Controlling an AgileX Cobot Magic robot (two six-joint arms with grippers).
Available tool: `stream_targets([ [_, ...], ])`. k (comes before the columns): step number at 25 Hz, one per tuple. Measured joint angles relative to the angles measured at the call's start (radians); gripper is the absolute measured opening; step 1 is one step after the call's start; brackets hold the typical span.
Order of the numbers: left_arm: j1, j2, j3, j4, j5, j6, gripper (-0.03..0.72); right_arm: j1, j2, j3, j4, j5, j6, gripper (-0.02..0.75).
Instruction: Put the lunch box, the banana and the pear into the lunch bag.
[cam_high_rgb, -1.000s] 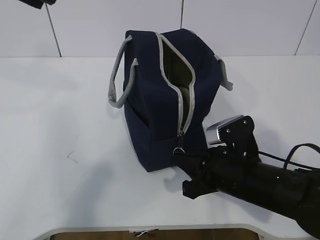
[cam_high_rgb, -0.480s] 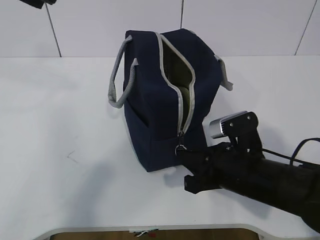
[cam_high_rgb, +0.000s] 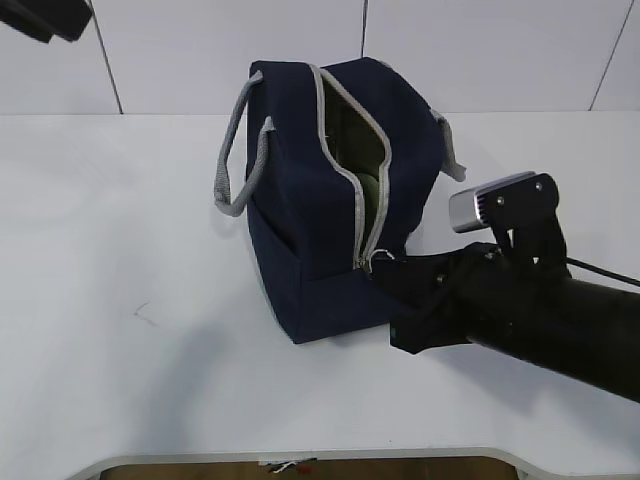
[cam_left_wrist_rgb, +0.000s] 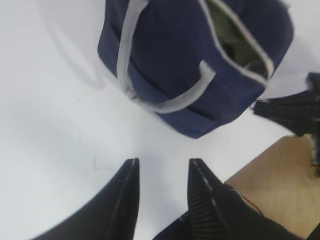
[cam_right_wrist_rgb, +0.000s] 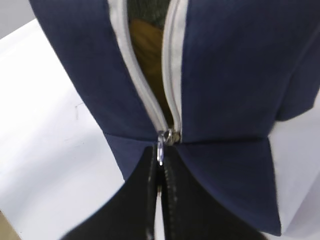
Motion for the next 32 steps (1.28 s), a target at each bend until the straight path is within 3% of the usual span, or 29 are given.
stream_targets([
  [8, 0.0, 0.0, 0.147, 0.019, 0.0, -0.002, 0.267, 0.0, -0.044, 0.0, 0.0, 0.029, 0.002, 0.013],
  [22, -0.019, 0.0, 0.247, -0.015, -0.008, -0.003, 0.294, 0.0, -0.044, 0.002, 0.0, 0.048, 0.004, 0.013],
  [32, -0.134, 0.0, 0.316, 0.019, -0.018, -0.003, 0.295, 0.0, -0.064, 0.002, -0.011, 0.063, 0.062, 0.013],
])
